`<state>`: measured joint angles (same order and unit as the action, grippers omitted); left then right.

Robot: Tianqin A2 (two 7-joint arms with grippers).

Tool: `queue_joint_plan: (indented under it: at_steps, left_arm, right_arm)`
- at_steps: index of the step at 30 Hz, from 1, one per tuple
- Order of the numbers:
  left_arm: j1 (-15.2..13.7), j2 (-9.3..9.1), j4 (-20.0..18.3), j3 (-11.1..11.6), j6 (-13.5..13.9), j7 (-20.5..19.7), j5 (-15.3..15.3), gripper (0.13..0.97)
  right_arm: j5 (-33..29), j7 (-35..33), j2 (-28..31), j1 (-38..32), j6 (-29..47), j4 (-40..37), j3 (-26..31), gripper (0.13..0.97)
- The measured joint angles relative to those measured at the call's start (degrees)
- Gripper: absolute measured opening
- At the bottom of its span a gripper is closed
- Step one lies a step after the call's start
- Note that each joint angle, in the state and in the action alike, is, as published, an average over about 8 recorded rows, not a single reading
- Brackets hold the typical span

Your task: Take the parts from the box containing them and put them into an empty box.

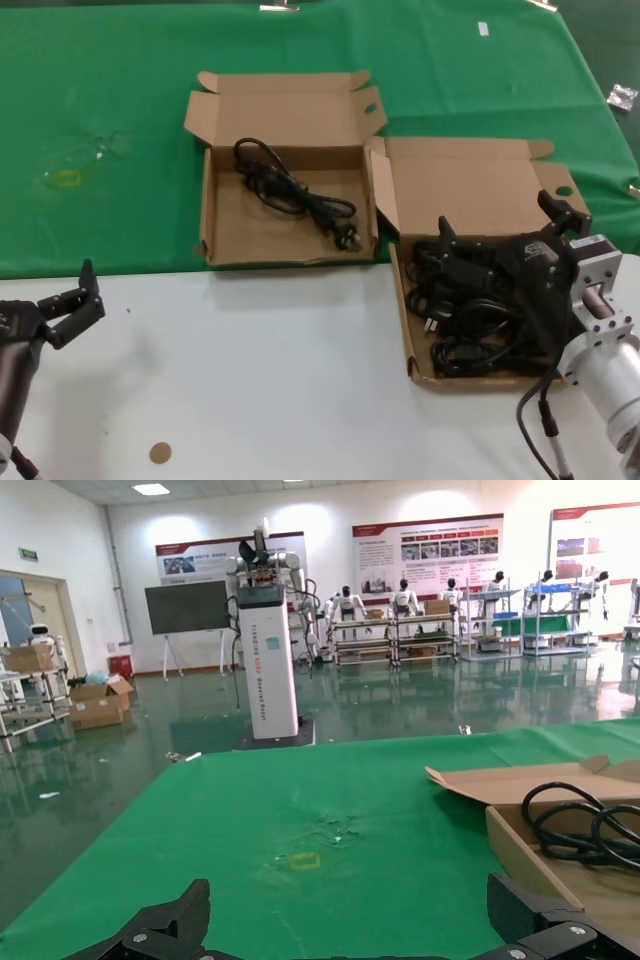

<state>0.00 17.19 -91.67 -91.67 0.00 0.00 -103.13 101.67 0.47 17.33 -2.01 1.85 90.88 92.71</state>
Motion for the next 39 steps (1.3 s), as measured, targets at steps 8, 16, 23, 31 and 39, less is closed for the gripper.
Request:
queue_joint_plan:
  at_steps: [8,16,23,31,39]
  left_arm:
    - [0.0,0.0,0.0,0.0,0.0,0.0,0.0,0.966]
    - [0.0,0.0,0.0,0.0,0.0,0.0,0.0,0.966]
    - [0.0,0.0,0.0,0.0,0.0,0.0,0.0,0.966]
    - [0.0,0.0,0.0,0.0,0.0,0.0,0.0,0.966]
    - [0.0,0.0,0.0,0.0,0.0,0.0,0.0,0.966]
  right_arm:
    - [0.0,0.0,0.0,0.0,0.0,0.0,0.0,0.966]
    - [0.0,0.0,0.0,0.0,0.0,0.0,0.0,0.966]
    - [0.0,0.0,0.0,0.0,0.0,0.0,0.0,0.966]
    - [0.0,0.0,0.0,0.0,0.0,0.0,0.0,0.966]
    - [0.0,0.0,0.0,0.0,0.0,0.0,0.0,0.966]
